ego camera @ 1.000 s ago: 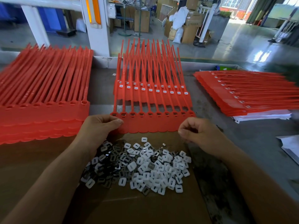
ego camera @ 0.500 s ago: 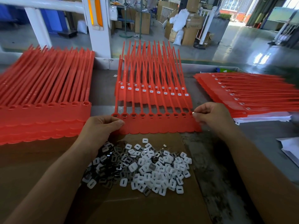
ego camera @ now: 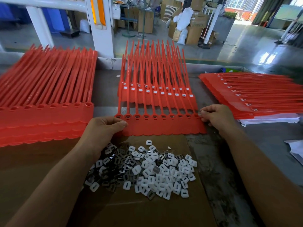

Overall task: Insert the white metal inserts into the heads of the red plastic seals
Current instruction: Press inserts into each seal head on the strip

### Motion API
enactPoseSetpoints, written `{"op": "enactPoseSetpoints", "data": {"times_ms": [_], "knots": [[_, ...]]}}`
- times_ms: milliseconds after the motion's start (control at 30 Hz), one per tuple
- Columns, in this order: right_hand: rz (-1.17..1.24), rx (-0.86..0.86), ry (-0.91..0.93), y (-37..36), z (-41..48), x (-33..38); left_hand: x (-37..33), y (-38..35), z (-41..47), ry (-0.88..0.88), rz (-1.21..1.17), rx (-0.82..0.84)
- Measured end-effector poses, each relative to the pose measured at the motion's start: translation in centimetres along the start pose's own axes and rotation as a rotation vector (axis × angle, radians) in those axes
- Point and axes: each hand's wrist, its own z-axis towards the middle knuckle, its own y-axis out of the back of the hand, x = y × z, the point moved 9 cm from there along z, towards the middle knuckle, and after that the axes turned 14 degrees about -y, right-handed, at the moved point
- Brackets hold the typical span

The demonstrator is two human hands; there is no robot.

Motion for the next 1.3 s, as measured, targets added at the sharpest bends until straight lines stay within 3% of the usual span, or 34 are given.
{"op": "enactPoseSetpoints", "data": {"times_ms": [533,1033,1300], "knots": [[-0.235,0.005,0.022,-1.2,1.2,-0.1,-0.3,0.0,-0.1,-0.027,0.047,-0.001],[-0.264,-0.070,0.004,-1.0,0.8,0.9,-0.2,0.1,0.0,-0.029,0.070,0.007],[-0.325,-0.075,0.090,-0.9,-0.4,1.4,-0.3,-0.1,-0.1,-0.016,0.010,-0.012]]}}
